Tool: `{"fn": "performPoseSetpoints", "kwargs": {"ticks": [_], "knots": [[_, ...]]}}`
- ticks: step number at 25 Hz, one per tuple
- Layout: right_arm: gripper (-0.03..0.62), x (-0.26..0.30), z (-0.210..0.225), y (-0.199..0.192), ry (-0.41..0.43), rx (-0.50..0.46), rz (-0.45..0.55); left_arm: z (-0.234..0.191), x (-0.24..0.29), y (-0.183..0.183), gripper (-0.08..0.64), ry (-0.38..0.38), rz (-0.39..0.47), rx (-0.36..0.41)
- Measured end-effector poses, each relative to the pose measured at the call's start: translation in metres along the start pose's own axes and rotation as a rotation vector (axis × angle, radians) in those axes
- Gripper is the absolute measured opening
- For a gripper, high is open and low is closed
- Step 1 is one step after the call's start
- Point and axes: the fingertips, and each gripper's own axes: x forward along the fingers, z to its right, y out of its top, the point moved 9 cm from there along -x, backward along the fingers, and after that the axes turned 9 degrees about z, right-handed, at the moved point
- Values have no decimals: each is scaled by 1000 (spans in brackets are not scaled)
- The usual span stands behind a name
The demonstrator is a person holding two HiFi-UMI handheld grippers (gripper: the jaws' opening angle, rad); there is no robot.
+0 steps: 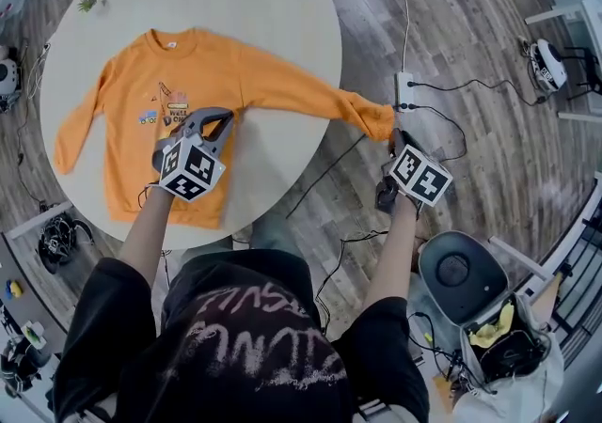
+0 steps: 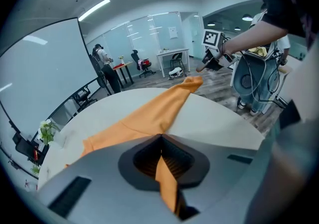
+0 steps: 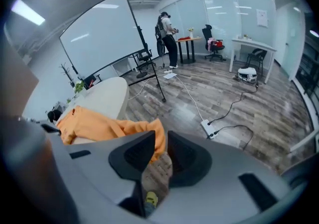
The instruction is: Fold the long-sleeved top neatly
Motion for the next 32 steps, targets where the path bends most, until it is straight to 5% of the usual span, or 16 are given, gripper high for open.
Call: {"fn": "performPoseSetpoints", "kwargs": {"ticks": [5, 8, 10, 16, 22, 27, 28, 29, 32], "knots": [[126, -20, -7, -19, 55, -283, 77, -1, -8, -5, 8, -6, -6, -1], [160, -15, -23, -47, 135, -525, 46, -2, -10, -4, 8, -8, -7, 5], [193, -2, -30, -70, 195, -598, 18, 0, -8, -4, 8, -12, -15, 13], [306, 82, -17, -122, 287, -490, -34, 2, 18, -5, 8, -9, -80, 67], [353, 144, -25, -133, 273, -497, 74, 0, 20, -15, 8, 18, -121, 118], [316, 163, -45, -124, 368, -521, 135, -5, 19, -18, 8, 30, -136, 117], [270, 164, -44, -121, 358, -521, 153, -5, 20, -18, 8, 32, -135, 115], [158, 163, -41, -118, 343, -521, 167, -4, 21, -18, 8, 33, -132, 113], [57, 153, -33, -107, 340, -536, 148, -3, 24, -18, 8, 27, -127, 109]]}}
